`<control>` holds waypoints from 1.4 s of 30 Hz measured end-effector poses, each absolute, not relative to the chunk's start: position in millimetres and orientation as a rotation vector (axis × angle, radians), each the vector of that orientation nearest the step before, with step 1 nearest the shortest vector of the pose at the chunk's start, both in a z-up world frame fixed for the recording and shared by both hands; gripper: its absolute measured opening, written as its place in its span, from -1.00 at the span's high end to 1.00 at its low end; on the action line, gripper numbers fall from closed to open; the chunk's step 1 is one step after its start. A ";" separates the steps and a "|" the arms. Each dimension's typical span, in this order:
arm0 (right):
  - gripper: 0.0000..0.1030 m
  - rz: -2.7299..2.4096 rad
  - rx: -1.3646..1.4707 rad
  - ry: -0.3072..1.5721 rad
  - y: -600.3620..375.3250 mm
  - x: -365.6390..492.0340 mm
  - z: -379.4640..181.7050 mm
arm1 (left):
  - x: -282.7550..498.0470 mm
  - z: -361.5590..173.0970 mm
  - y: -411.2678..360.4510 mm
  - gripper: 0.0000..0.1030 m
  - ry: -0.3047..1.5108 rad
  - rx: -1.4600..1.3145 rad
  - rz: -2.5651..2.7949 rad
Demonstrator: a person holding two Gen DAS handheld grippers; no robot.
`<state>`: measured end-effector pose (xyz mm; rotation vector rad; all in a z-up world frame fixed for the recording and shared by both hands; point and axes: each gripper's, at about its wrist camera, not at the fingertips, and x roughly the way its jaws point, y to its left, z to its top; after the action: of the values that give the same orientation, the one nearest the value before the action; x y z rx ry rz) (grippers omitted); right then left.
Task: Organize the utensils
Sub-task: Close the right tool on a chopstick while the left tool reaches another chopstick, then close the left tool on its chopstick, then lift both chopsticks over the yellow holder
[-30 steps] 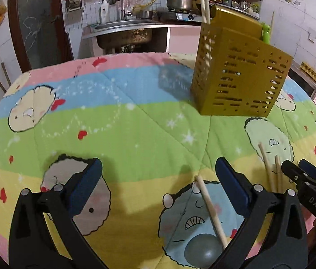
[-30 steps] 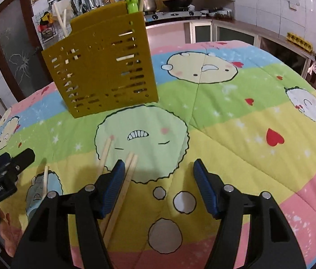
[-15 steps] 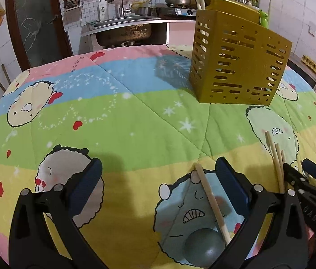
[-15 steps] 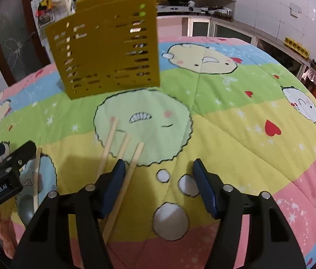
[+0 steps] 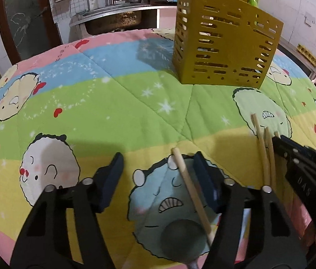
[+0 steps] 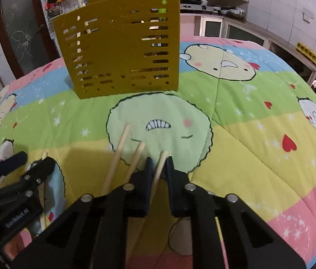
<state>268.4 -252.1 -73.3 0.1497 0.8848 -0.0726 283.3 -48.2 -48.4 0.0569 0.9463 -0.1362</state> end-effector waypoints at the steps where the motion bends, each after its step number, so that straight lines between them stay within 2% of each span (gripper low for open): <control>1: 0.87 -0.073 0.150 0.885 -254.1 270.0 -72.9 | 283.9 -48.0 -50.8 0.04 0.951 0.056 -0.141; 7: 0.87 -0.062 0.161 0.888 -259.9 277.4 -73.5 | 288.0 -48.4 -64.5 0.54 0.981 0.067 -0.154; 16: 0.87 -0.053 0.180 0.866 -263.8 277.2 -73.3 | 301.3 -48.8 -68.6 0.88 0.977 0.048 -0.153; 27: 0.89 -0.056 0.204 0.795 -275.9 265.1 -49.2 | 300.2 -34.9 -70.0 0.89 0.921 0.027 -0.182; 42: 0.89 -0.035 0.255 0.581 -306.3 234.4 16.5 | 278.6 62.0 -73.1 0.91 0.652 -0.005 -0.249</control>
<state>234.4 -306.3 16.5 0.2549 0.5815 -0.0348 278.6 -73.1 62.0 -0.0046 0.6519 -0.2489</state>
